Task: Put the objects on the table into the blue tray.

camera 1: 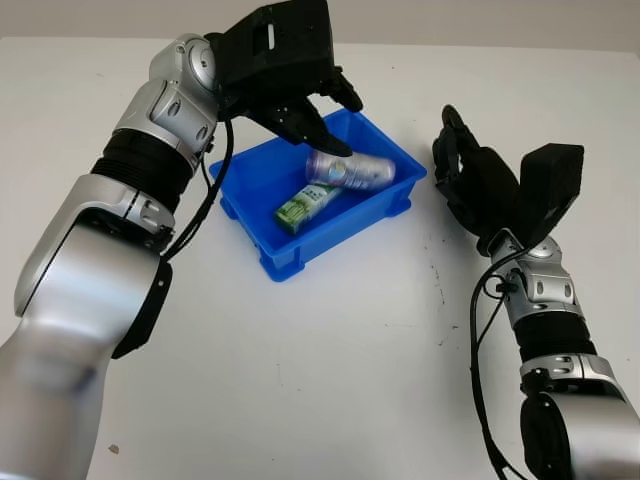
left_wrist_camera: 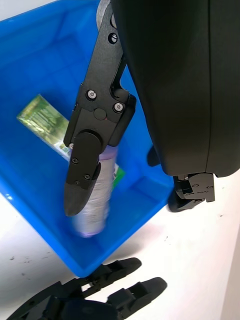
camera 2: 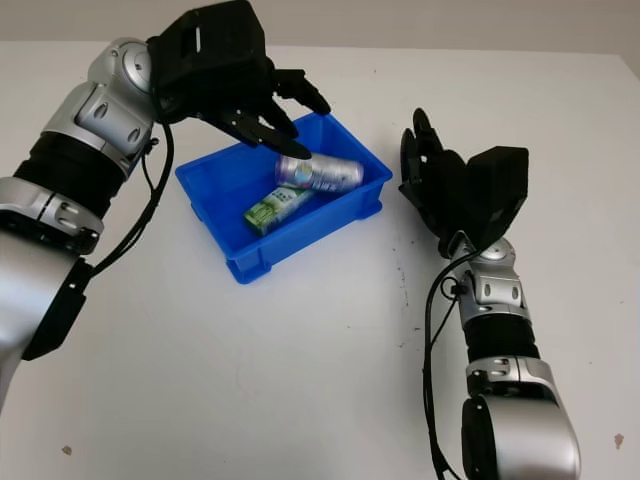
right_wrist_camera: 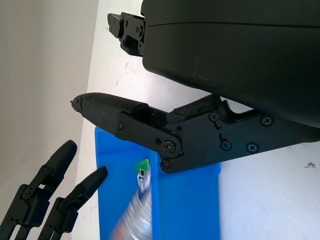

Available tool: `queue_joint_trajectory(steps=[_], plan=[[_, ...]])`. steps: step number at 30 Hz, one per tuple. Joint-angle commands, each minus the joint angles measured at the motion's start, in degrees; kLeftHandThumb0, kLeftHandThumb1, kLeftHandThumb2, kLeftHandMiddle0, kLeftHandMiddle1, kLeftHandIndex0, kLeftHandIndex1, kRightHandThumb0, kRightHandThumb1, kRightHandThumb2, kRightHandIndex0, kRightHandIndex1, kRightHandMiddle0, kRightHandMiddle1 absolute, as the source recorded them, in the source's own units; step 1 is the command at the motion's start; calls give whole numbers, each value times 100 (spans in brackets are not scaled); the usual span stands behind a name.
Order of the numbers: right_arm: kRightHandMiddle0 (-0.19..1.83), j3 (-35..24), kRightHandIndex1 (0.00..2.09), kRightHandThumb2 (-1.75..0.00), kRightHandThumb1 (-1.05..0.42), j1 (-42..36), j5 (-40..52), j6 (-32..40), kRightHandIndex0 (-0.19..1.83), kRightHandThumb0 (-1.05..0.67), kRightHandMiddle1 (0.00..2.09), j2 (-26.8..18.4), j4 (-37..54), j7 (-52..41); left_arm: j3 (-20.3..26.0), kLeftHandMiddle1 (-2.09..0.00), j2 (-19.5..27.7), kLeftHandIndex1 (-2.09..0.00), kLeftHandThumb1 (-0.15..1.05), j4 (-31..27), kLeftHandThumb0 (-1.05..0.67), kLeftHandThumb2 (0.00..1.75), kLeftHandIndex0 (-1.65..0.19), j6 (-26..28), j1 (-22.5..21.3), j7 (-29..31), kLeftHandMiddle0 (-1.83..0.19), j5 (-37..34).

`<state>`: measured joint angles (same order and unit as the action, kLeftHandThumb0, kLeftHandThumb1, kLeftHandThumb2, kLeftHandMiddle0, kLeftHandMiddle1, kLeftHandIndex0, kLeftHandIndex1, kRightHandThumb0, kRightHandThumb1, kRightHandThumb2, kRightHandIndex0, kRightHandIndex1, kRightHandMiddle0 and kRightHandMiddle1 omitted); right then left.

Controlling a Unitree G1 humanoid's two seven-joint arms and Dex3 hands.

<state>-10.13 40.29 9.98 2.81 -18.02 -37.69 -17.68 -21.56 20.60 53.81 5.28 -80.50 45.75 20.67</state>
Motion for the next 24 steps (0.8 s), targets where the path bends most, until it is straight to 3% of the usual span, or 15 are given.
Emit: queue_joint_trajectory(steps=[1, 7, 10, 11, 13, 14, 16, 17, 19, 20, 21, 22, 23, 24], plan=[[-19, -27, 0, -74, -105, -79, 24, -22, -19, -68, 0, -10, 88, -38, 93, 0, -39, -1, 105, 58, -59, 17, 19, 9, -21, 34, 19, -58], [-19, -13, 0, -75, -105, -76, -17, -64, -19, -66, 0, -21, 43, -52, 242, 0, 38, 0, 105, 34, -69, 15, 19, -77, -110, 90, 19, -173], [-19, -28, 0, -75, -105, -66, -4, -59, -19, -66, 0, -18, 23, -49, 749, -6, 25, -8, 105, -136, -63, 17, 4, -116, -46, 36, 9, -701], [-19, -42, 0, -74, -105, -63, 2, -82, -19, -67, 0, -11, 1, -33, 1025, -31, -30, -36, 105, -238, -60, 17, -11, -120, 40, -197, -9, -953], [-19, -42, 0, -72, -105, -56, -5, -118, -19, -67, 0, -17, -28, -36, 1702, -85, -236, -110, 105, -657, -56, 20, -24, -69, 293, -1058, -30, -1497], [-19, -35, 0, -73, -105, -52, -12, -126, -19, -68, 0, -24, -34, -46, 1955, -150, -333, -168, 105, -878, -58, 23, -56, 23, 397, -1439, -67, -1708], [-19, -20, 0, -73, -105, -31, -18, -121, -19, -68, 0, -33, -33, -70, 2388, -193, -468, -198, 105, -1454, -58, 27, -81, 314, 564, -2099, -95, -2064], [-19, -16, 0, -74, -105, -19, -24, -125, -19, -68, 0, -34, -40, -70, 2501, -203, -496, -205, 105, -1691, -59, 33, -100, 409, 632, -2337, -123, -2154], [-19, -10, 0, -74, -105, 22, -34, -131, -19, -69, 0, -29, -64, -59, 2847, -208, -531, -208, 105, -2105, -59, 37, -108, 547, 799, -2813, -136, -2419], [-19, -4, 0, -74, -105, 41, -37, -125, -19, -69, 0, -28, -61, -62, 2985, -209, -509, -209, 105, -2274, -60, 35, -62, 589, 915, -3045, -94, -2486], [-19, 1, 0, -75, -105, 58, -39, -123, -19, -68, 0, -29, -66, -64, 3066, -209, -493, -209, 105, -2401, -61, 35, -37, 626, 1000, -3213, -66, -2530], [-19, -1, 0, -75, -105, 84, -29, -113, -19, -68, 0, -23, -69, -69, 3090, -209, -408, -209, 105, -2513, -62, 35, -25, 417, 1208, -3430, -51, -2414], [-19, -4, 0, -76, -105, 106, -21, -108, -19, -68, 0, -20, -82, -73, 3075, -190, -346, -193, 105, -2570, -63, 39, -4, 244, 1348, -3566, -27, -2314], [-19, -9, 0, -77, -105, 122, -15, -116, -19, -68, 0, -12, -87, -66, 3062, -182, -277, -186, 105, -2628, -63, 40, 2, 77, 1512, -3709, -19, -2204]])
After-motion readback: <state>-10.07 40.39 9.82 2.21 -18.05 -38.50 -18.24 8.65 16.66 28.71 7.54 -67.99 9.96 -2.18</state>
